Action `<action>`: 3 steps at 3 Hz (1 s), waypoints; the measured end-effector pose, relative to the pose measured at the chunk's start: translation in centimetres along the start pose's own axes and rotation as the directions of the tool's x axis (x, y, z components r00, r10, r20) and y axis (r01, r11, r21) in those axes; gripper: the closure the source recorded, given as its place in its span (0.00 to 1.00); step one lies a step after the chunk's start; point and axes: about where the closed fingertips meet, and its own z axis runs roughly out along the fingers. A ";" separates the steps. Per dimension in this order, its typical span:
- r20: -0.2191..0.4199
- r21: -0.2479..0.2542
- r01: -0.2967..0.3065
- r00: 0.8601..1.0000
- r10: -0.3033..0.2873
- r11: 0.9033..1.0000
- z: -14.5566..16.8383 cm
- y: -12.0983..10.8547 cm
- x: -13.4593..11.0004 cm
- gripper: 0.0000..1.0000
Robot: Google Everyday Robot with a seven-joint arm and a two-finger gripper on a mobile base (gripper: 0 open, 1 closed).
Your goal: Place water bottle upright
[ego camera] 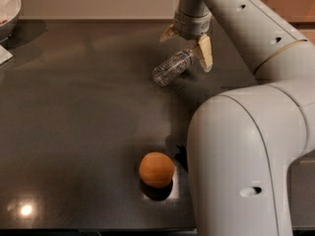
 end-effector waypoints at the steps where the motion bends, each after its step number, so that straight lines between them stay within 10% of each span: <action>1: 0.020 -0.024 0.014 1.000 -0.014 1.000 1.5 -1.0 -0.4 0.00; 3: 0.033 -0.057 0.035 0.999 -0.033 0.998 3.5 -2.0 -0.5 0.00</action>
Offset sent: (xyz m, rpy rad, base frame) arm -0.0029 0.0090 -0.0246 -0.0660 0.1830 0.0377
